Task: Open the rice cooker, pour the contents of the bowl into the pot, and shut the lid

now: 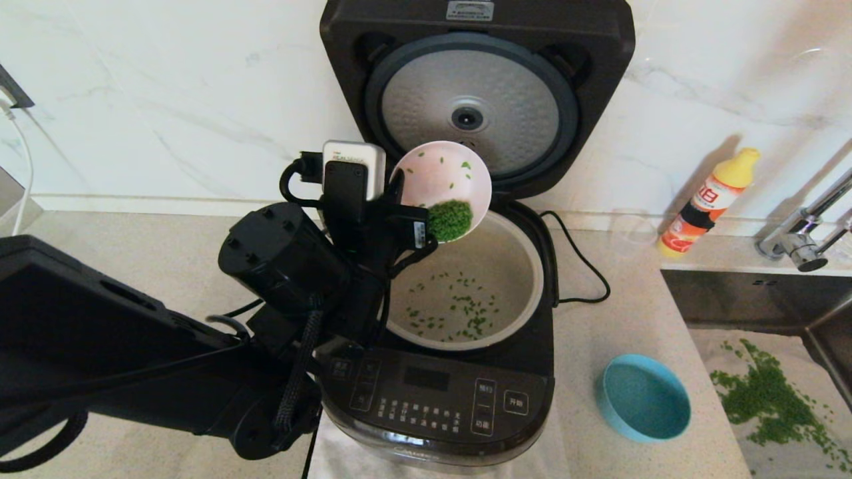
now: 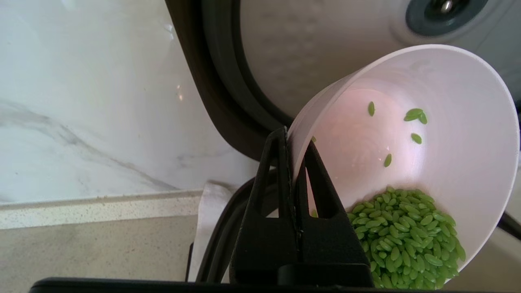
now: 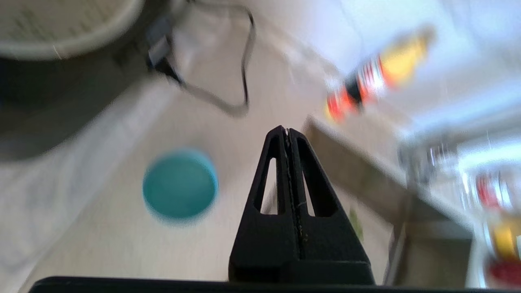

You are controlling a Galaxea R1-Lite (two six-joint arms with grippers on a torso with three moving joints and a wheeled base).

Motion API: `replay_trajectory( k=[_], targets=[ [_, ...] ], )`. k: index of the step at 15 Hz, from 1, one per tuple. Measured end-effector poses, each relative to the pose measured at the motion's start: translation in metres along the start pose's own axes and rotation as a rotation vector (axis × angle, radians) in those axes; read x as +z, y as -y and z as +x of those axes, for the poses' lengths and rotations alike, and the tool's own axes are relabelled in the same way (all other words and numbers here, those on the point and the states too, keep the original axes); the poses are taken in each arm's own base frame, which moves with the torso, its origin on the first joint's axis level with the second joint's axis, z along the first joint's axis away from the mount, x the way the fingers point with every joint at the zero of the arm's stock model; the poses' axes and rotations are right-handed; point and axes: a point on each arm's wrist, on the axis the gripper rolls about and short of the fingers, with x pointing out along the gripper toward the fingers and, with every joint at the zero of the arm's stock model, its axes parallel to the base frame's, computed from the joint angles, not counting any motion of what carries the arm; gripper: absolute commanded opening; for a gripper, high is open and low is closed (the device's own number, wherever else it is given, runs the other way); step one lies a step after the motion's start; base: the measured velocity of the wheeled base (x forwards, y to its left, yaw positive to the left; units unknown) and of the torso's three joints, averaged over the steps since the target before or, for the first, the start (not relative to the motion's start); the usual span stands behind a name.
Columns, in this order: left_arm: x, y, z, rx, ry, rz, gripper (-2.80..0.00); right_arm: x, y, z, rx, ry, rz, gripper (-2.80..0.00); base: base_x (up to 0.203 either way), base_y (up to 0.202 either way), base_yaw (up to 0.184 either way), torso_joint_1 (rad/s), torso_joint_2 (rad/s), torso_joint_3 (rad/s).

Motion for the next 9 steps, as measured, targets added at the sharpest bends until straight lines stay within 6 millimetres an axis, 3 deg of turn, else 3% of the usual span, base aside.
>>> replay_trajectory(
  k=[4, 9],
  targets=[
    [-0.008, 0.003, 0.000, -0.006, -0.018, 0.014, -2.80, 0.020, -0.011, 0.033, 0.160, 0.050, 0.036, -2.80, 0.000, 0.000, 0.000, 0.000, 0.00, 0.000],
    [-0.011, 0.005, 0.002, -0.006, -0.020, 0.031, -2.80, 0.046, -0.052, 0.075, 0.281, 0.054, 0.114, -2.80, 0.000, 0.000, 0.000, 0.000, 0.00, 0.000]
  ],
)
